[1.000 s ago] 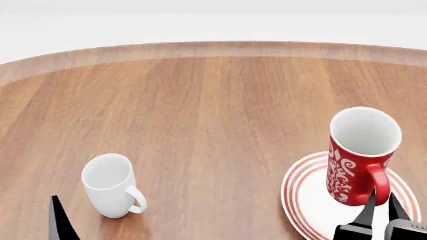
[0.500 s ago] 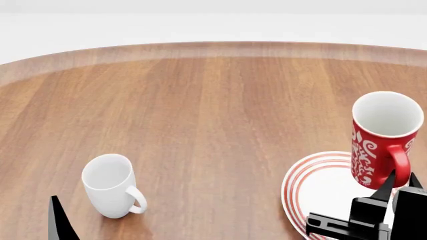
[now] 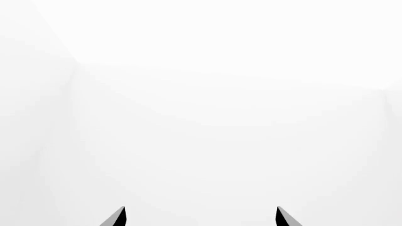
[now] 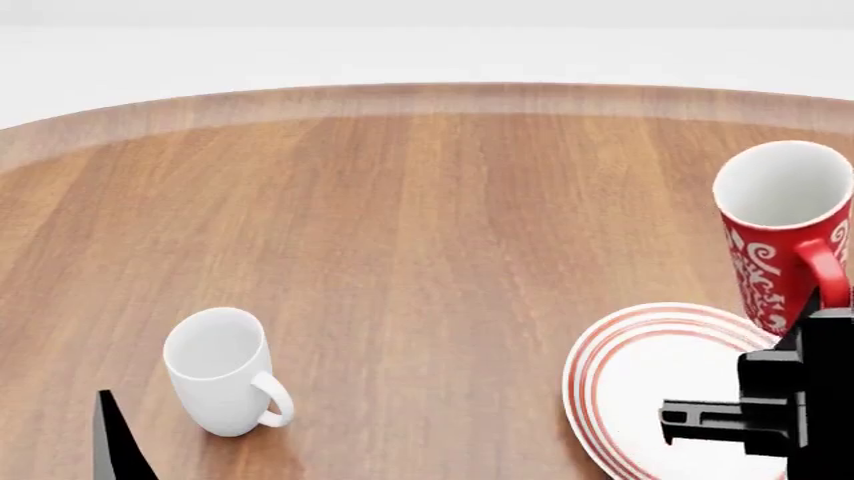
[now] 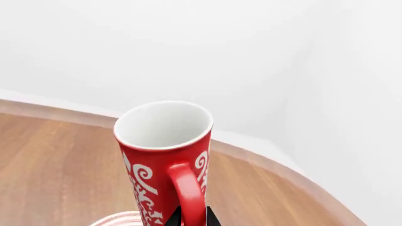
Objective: Pick up the red mug and put it on the plate
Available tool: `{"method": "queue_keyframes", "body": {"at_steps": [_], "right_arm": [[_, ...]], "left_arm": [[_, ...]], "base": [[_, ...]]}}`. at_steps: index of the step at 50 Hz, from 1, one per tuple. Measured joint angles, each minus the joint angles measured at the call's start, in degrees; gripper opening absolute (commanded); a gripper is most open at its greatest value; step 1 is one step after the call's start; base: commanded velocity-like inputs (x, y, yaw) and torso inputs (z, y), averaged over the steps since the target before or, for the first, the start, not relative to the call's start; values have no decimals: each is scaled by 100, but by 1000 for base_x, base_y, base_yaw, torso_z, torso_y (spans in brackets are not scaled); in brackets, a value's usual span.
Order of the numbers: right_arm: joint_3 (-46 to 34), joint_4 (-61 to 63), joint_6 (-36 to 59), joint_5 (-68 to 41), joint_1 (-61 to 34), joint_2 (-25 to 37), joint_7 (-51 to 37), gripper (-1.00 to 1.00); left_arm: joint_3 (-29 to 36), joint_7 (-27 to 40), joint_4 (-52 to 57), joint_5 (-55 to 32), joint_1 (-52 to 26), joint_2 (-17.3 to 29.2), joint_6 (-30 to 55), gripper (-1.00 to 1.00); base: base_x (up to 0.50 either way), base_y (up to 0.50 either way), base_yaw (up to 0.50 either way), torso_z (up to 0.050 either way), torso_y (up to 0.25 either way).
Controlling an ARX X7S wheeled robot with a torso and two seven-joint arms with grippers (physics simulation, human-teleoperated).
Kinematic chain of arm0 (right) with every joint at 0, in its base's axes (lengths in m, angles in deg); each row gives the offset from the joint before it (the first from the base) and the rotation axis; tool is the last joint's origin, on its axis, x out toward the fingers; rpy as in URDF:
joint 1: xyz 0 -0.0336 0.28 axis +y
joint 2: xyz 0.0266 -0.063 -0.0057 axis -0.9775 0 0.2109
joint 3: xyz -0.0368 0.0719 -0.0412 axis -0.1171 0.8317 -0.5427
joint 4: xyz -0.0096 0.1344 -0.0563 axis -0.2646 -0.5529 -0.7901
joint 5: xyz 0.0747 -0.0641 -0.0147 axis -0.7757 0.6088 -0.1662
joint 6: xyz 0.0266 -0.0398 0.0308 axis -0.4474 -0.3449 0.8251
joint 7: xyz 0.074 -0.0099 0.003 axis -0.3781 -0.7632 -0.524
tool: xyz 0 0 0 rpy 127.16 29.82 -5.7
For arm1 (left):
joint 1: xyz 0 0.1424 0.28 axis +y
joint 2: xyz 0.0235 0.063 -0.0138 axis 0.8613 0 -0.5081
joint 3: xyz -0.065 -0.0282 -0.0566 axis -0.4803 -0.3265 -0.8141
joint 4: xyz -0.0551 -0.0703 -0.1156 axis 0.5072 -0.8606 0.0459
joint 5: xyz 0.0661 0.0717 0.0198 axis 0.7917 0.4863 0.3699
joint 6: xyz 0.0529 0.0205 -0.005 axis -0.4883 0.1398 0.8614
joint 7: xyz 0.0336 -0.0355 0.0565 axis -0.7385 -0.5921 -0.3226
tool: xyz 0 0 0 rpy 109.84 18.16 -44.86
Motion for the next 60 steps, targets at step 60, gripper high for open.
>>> {"method": "queue_keyframes", "body": {"at_steps": [60], "right_arm": [[-696, -4475, -1907, 686, -1898, -16, 5039, -100]], "left_arm": [[-16, 131, 58, 67, 6, 0, 0, 100]], "base": [[0, 0, 0, 0, 0]]}}
